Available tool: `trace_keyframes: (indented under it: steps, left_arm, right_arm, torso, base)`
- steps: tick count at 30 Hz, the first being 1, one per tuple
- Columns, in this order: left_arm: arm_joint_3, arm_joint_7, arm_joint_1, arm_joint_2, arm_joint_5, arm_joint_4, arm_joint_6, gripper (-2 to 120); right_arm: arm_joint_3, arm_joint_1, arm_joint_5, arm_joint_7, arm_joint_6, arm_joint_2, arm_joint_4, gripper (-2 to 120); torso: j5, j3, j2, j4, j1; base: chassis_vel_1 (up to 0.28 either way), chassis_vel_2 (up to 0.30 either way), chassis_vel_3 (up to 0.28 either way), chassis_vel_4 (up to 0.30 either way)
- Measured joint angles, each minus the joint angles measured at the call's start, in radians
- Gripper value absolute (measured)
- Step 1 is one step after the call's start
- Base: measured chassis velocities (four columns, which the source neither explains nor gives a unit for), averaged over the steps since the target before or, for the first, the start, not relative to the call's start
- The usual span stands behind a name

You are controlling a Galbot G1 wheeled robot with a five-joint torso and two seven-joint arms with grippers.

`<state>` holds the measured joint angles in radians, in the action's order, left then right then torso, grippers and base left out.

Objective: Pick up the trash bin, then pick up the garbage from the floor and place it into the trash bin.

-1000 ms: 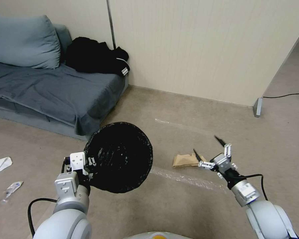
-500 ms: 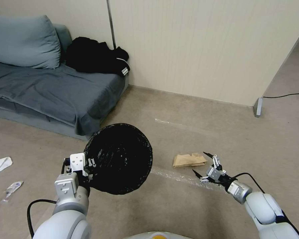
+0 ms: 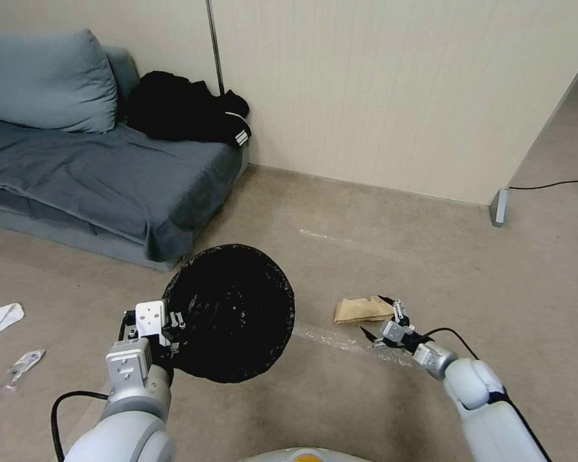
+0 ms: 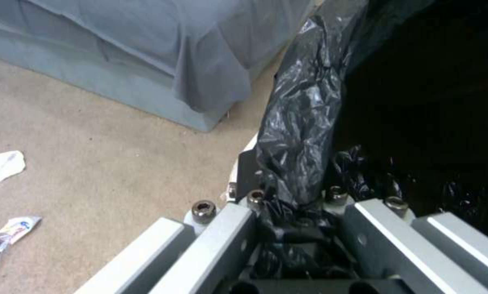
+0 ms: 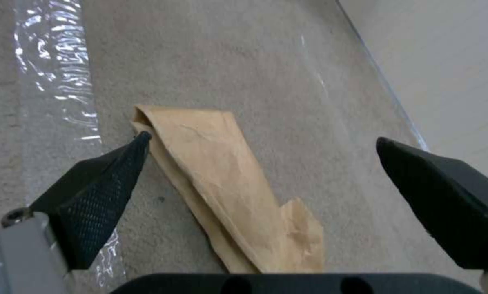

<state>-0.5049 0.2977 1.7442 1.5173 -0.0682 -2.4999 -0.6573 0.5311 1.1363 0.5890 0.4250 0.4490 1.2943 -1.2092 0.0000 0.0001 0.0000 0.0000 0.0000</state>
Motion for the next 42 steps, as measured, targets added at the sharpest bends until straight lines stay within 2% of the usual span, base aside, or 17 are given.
trace_keyframes:
  steps: [13, 15, 17, 21, 25, 27, 29, 31, 33, 36, 39, 42]
  left_arm:
    - [0.000, 0.002, -0.005, 0.005, 0.001, -0.001, 0.000, 1]
    - [0.001, 0.002, -0.006, 0.007, 0.002, -0.001, 0.000, 1]
    - [0.001, 0.003, -0.006, 0.007, 0.002, -0.001, 0.000, 1]
    - [0.001, 0.003, -0.006, 0.008, 0.002, -0.001, 0.000, 1]
    - [0.005, 0.003, -0.008, 0.011, 0.002, -0.001, 0.000, 1]
    - [0.006, 0.003, -0.008, 0.012, 0.002, -0.001, 0.000, 1]
    - [0.007, 0.003, -0.007, 0.012, 0.002, -0.001, 0.000, 1]
    - [0.007, 0.003, -0.007, 0.012, 0.002, -0.001, 0.000, 1]
    - [0.007, 0.003, -0.005, 0.012, 0.002, -0.001, 0.000, 1]
    - [0.008, 0.003, -0.001, 0.012, 0.002, -0.001, 0.000, 1]
    - [0.008, 0.003, 0.003, 0.011, 0.002, -0.001, 0.000, 1]
    - [0.008, 0.003, 0.010, 0.012, 0.002, -0.001, 0.000, 1]
  right_arm:
    - [-0.005, -0.058, 0.048, -0.030, 0.004, 0.028, 0.155, 100]
    - [0.002, -0.065, 0.048, -0.032, 0.008, 0.032, 0.187, 94]
    - [0.007, -0.070, 0.046, -0.033, 0.010, 0.034, 0.205, 82]
    - [0.008, -0.074, 0.041, -0.033, 0.010, 0.035, 0.210, 75]
    - [0.008, -0.087, 0.024, -0.033, 0.008, 0.037, 0.216, 53]
    - [0.007, -0.089, 0.022, -0.033, 0.008, 0.036, 0.218, 51]
    - [0.003, -0.100, 0.013, -0.034, 0.009, 0.031, 0.228, 39]
    - [0.002, -0.102, 0.011, -0.034, 0.009, 0.031, 0.231, 37]
    - [0.003, -0.114, 0.004, -0.036, 0.014, 0.029, 0.245, 27]
    - [0.004, -0.121, 0.000, -0.036, 0.017, 0.027, 0.253, 22]
    - [0.003, -0.132, -0.008, -0.036, 0.019, 0.024, 0.263, 6]
    - [0.000, -0.147, -0.014, -0.036, 0.026, 0.024, 0.285, 0]
  torso:
    - [0.0001, 0.000, 0.000, 0.0000, 0.000]
    - [0.0000, 0.000, 0.000, -0.0001, 0.000]
    - [0.0001, 0.000, 0.000, -0.0001, 0.000]
    - [0.0000, 0.000, 0.000, -0.0001, 0.000]
    - [0.0000, 0.000, 0.000, 0.0000, 0.000]
    - [0.0001, 0.000, 0.000, -0.0001, 0.000]
    - [0.0000, 0.000, 0.000, 0.0000, 0.000]
    - [0.0000, 0.000, 0.000, -0.0001, 0.000]
    - [0.0000, 0.000, 0.000, 0.0000, 0.000]
    - [0.0000, 0.000, 0.000, 0.0000, 0.000]
    - [0.0000, 0.000, 0.000, -0.0001, 0.000]
    - [0.0000, 0.000, 0.000, 0.0000, 0.000]
  base:
    - [0.000, 0.000, 0.000, 0.000]
    - [0.000, 0.000, 0.000, 0.000]
    - [0.000, 0.000, 0.000, 0.000]
    - [0.000, 0.000, 0.000, 0.000]
    - [0.000, 0.000, 0.000, 0.000]
    - [0.000, 0.000, 0.000, 0.000]
    - [0.000, 0.000, 0.000, 0.000]
    - [0.000, 0.000, 0.000, 0.000]
    - [0.000, 0.000, 0.000, 0.000]
    - [0.000, 0.000, 0.000, 0.000]
    - [0.000, 0.000, 0.000, 0.000]
    - [0.000, 0.000, 0.000, 0.000]
